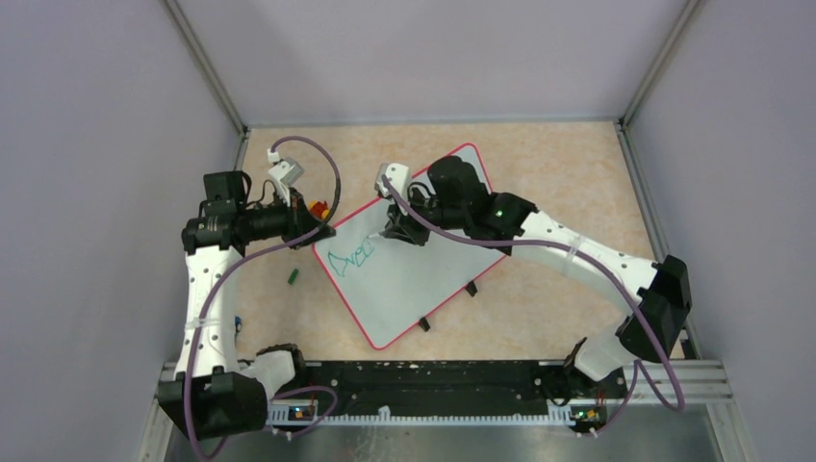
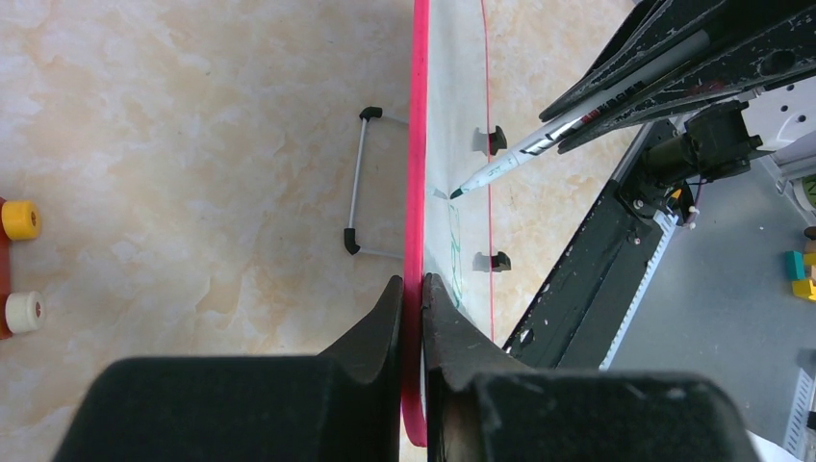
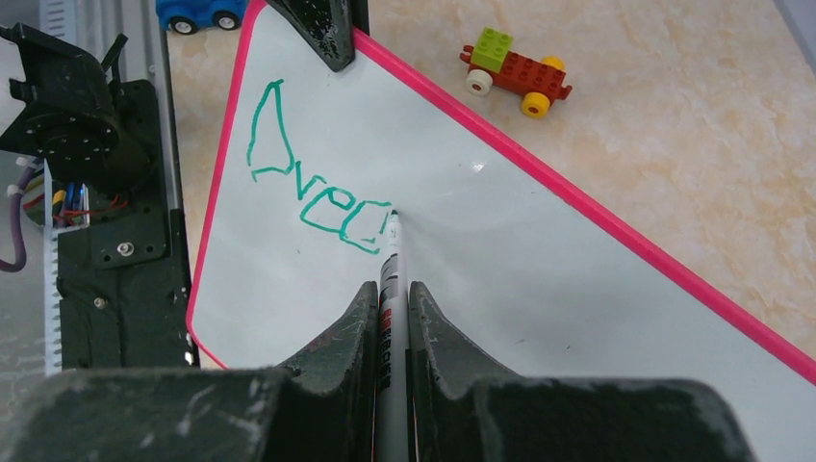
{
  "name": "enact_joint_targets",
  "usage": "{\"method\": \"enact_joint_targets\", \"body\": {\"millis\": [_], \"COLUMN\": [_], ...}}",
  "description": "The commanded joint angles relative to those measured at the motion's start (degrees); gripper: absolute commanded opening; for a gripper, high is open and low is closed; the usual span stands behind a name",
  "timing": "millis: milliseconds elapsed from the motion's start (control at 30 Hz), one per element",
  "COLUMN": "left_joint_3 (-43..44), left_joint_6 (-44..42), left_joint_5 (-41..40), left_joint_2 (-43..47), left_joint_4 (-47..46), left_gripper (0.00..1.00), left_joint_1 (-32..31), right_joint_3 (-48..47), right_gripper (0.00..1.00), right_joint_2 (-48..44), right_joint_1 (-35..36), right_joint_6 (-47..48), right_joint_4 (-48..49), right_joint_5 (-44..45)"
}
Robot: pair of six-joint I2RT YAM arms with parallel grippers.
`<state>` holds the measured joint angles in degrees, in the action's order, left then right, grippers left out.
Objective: Write a sentence on the whiteboard
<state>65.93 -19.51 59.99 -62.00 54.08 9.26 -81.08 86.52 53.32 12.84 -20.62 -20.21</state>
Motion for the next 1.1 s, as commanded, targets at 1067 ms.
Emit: {"method": "enact_joint_targets", "body": {"millis": [1067], "left_joint_3": [0.2], "left_joint_6": [-3.0], "left_joint_5": [-1.6], "left_joint_2": [0.1], "left_joint_4": [-1.1], "left_gripper": [0.0], "left_joint_1": [-1.4], "right_joint_3": [1.0], "right_gripper": [0.0], "right_joint_2": [-5.4], "right_joint_1": [-2.4], "right_joint_6": [2.3], "right_joint_4": [-1.4], "right_joint_5": [-1.4]}}
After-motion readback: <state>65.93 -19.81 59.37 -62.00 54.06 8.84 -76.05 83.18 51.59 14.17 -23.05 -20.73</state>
